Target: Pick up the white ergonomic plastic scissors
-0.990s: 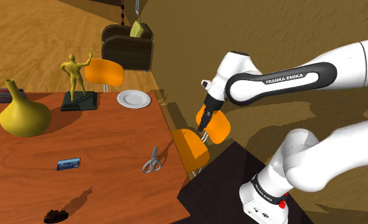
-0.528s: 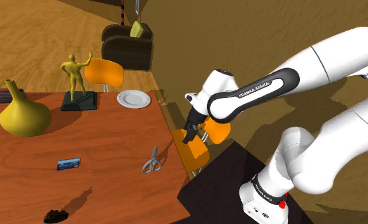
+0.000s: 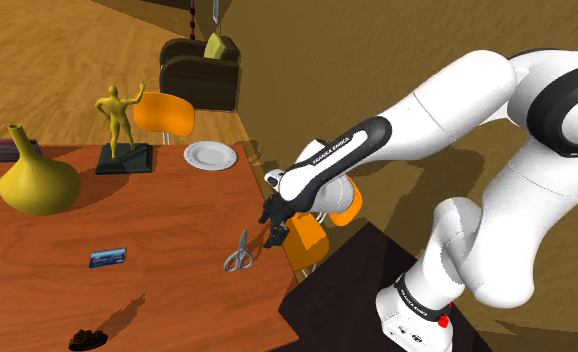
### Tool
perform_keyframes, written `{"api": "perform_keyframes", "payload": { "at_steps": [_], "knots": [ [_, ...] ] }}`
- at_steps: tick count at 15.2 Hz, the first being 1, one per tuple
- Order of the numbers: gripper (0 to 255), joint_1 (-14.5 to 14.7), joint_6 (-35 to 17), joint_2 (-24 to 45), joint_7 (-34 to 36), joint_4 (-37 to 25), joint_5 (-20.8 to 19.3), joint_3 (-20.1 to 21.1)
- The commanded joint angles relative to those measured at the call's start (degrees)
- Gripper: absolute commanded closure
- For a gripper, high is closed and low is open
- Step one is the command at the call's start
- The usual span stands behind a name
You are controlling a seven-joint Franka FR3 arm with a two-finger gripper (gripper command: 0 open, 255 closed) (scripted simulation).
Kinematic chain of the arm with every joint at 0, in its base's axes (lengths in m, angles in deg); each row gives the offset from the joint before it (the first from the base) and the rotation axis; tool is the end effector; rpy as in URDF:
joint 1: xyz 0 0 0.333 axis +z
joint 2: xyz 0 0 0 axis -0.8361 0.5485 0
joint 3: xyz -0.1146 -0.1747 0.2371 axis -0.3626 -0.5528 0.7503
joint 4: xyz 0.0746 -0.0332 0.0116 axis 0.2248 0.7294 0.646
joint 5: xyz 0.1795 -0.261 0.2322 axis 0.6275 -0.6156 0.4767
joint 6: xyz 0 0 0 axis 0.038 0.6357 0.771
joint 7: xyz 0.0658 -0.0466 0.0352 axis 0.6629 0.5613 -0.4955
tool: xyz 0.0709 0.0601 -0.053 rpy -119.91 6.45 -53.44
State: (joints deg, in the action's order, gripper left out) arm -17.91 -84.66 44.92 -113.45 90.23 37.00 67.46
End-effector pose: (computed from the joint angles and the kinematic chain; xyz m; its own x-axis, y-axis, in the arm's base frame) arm 0.3907 0.1604 0.2282 0.4986 0.8087 0.3122 0.8570 -0.5140 -0.0373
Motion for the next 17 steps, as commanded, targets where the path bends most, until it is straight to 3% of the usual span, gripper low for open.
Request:
{"api": "perform_keyframes", "payload": {
  "at_steps": [1, 3, 11, 13, 14, 17],
  "knots": [
    [0, -0.2, -0.9, 5.5, -14.6, -4.1, 12.9, 2.7],
    [0, -1.7, -1.5, 9.9, -25.7, -7.7, 22.0, 6.4],
    [0, -4.1, -2.8, 17.8, -40.3, -12.7, 36.0, 9.6],
    [0, -4.1, -2.8, 17.8, -40.3, -12.7, 36.1, 9.6],
    [255, -4.0, -2.8, 17.7, -40.1, -12.6, 35.9, 9.6],
    [255, -4.1, -2.8, 17.7, -40.0, -12.6, 35.9, 9.6]
  ]
}}
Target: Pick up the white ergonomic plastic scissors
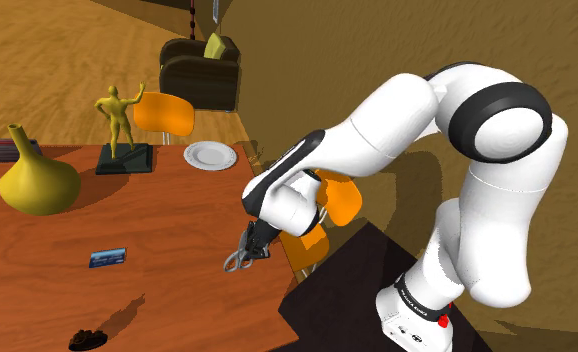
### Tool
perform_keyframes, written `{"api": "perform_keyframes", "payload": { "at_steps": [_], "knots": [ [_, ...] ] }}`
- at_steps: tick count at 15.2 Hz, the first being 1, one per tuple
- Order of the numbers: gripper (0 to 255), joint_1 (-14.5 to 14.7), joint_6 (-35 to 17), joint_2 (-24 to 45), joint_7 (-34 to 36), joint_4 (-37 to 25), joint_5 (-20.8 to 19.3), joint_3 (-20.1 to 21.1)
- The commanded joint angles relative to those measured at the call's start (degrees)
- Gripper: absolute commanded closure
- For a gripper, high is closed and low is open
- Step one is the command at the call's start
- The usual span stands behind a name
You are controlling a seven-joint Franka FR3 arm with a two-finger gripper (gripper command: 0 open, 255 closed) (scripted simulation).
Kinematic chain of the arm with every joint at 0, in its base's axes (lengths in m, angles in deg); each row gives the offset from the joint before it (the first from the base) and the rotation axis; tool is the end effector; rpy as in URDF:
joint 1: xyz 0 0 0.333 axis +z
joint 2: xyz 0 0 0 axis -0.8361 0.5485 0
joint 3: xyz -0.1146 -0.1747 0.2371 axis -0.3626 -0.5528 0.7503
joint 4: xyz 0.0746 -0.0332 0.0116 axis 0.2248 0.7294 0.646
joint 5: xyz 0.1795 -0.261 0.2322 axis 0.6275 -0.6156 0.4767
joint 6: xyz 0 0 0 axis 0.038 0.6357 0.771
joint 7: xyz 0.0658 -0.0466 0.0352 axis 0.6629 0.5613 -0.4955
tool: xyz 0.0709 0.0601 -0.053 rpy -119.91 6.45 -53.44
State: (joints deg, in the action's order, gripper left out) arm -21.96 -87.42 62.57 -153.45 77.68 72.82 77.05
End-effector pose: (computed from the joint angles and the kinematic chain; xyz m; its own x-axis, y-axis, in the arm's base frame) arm 0.3995 0.1931 0.1475 0.3473 0.8607 0.3723 0.9270 -0.3750 0.0024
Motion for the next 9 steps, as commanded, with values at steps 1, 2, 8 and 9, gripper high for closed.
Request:
{"api": "perform_keyframes", "payload": {
  "at_steps": [1, 2, 8, 9],
  "knots": [
    [255, 0.0, 0.0, 0.0, 0.0, 0.0, 0.0, 0.0],
    [255, 0.0, 0.0, 0.0, 0.0, 0.0, 0.0, 0.0],
    [255, 0.4, 0.2, -1.7, 3.1, 1.1, -3.0, -0.5],
    [255, 0.6, 0.3, -2.7, 4.7, 1.7, -4.7, -0.7]
  ]
}}
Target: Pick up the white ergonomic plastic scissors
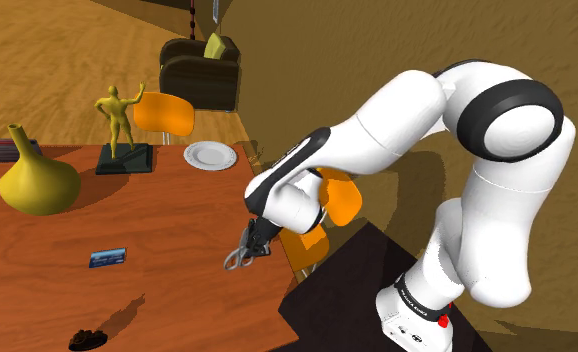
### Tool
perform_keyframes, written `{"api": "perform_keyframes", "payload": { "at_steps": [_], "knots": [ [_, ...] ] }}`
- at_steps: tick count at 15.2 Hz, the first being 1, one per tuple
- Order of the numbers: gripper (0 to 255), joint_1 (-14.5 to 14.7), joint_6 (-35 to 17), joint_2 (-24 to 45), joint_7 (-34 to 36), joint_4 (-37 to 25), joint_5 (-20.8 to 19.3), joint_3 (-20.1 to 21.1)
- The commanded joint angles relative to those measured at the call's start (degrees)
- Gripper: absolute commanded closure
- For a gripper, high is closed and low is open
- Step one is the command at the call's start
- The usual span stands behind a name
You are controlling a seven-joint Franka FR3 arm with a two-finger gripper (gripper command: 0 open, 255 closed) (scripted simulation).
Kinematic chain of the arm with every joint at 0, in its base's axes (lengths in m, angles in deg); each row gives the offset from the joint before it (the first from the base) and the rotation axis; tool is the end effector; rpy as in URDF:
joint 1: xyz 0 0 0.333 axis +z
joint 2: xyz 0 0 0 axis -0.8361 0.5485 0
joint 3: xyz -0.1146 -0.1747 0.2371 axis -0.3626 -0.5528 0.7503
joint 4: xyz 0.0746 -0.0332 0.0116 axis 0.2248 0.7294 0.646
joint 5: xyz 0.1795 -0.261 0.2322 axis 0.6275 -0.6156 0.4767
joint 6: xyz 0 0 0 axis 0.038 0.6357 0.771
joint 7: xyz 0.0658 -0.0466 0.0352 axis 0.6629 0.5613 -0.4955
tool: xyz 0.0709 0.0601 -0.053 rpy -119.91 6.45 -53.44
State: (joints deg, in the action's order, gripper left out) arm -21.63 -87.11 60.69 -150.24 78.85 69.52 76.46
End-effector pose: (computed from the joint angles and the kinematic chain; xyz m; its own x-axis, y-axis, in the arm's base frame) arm 0.4002 0.1920 0.1579 0.3472 0.8607 0.3724 0.9270 -0.3750 0.0023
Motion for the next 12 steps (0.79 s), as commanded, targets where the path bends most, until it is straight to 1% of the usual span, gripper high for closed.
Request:
{"api": "perform_keyframes", "payload": {
  "at_steps": [1, 12],
  "knots": [
    [255, 0.5, 0.2, -1.8, 3.2, 1.1, -3.1, -0.5],
    [255, 3.6, 2.7, -12.4, 22.2, 6.6, -22.9, -5.0]
  ]
}}
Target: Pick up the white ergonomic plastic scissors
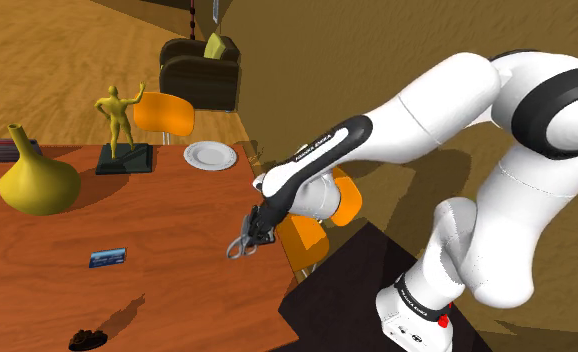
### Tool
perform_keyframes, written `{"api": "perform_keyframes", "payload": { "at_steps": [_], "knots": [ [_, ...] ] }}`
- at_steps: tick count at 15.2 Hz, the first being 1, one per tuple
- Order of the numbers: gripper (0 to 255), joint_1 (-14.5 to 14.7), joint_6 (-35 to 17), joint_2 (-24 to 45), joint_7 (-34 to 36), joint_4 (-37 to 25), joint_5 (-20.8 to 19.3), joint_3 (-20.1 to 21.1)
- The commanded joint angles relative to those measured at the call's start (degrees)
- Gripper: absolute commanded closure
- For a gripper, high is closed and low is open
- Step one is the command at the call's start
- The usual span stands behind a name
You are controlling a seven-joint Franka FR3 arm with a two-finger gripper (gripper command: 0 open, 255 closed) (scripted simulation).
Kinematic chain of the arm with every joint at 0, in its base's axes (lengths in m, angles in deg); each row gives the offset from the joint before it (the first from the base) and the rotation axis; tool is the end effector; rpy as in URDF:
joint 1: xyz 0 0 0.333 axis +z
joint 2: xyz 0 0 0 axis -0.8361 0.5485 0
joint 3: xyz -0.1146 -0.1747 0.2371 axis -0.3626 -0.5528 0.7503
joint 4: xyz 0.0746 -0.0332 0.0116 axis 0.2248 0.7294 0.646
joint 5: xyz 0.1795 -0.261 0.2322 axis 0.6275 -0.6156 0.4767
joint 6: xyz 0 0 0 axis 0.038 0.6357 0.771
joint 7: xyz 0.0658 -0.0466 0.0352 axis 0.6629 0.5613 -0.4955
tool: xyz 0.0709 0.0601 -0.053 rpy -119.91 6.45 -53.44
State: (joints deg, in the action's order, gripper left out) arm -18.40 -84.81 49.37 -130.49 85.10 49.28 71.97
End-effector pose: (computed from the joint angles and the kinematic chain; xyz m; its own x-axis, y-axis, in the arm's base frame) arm 0.3987 0.1918 0.2192 0.3472 0.8605 0.3729 0.9270 -0.3750 0.0022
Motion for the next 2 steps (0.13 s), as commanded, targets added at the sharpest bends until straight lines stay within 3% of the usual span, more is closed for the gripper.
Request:
{"api": "perform_keyframes", "payload": {
  "at_steps": [1, 2],
  "knots": [
    [255, 0.3, 0.4, -1.2, 2.7, 0.4, -2.9, -0.6],
    [255, 0.3, 0.4, -1.2, 2.7, 0.4, -2.9, -0.6]
  ]
}}
